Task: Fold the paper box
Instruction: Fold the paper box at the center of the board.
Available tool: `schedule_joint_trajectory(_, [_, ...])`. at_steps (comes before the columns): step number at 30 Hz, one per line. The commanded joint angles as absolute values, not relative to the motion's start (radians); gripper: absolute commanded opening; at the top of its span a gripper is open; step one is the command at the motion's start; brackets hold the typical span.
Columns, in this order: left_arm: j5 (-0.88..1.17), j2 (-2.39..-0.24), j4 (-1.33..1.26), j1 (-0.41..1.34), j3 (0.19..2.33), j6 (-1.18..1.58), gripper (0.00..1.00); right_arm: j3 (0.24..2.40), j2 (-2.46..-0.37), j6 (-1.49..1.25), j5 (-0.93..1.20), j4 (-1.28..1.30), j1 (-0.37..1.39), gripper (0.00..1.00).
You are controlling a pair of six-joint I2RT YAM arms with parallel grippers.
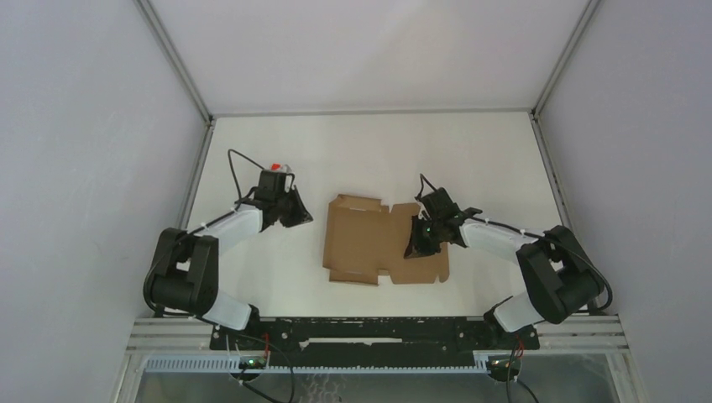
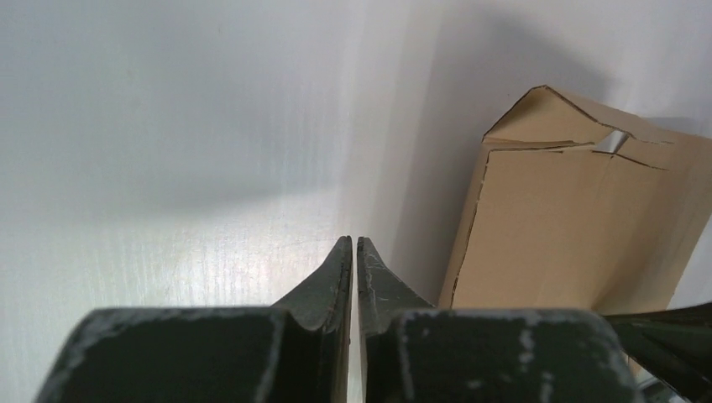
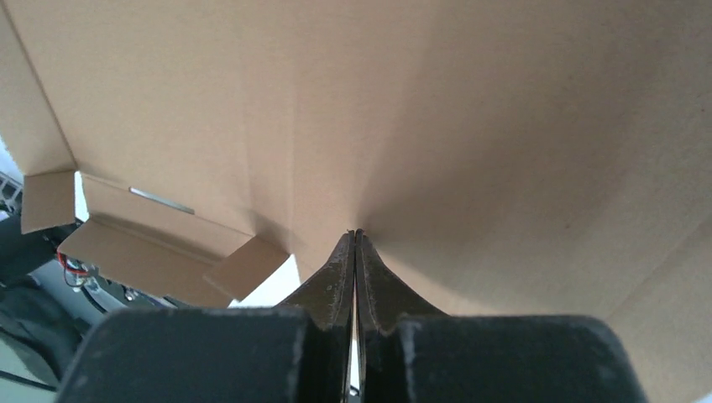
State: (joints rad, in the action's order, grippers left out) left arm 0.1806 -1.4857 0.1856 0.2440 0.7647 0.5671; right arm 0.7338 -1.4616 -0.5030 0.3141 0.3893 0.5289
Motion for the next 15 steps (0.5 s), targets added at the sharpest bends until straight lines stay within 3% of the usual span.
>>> schedule_joint_trajectory(1, [0.166,-1.517,0.173,0.272,0.789,0.587,0.08,0.653,-1.513,-0.578,0.403,0.158,0.491,0.05])
schedule_joint_trajectory(15, [0.169,-1.463,0.25,0.326,0.917,0.598,0.08,0.618,-1.755,-0.829,0.479,-0.272,0.617,0.0])
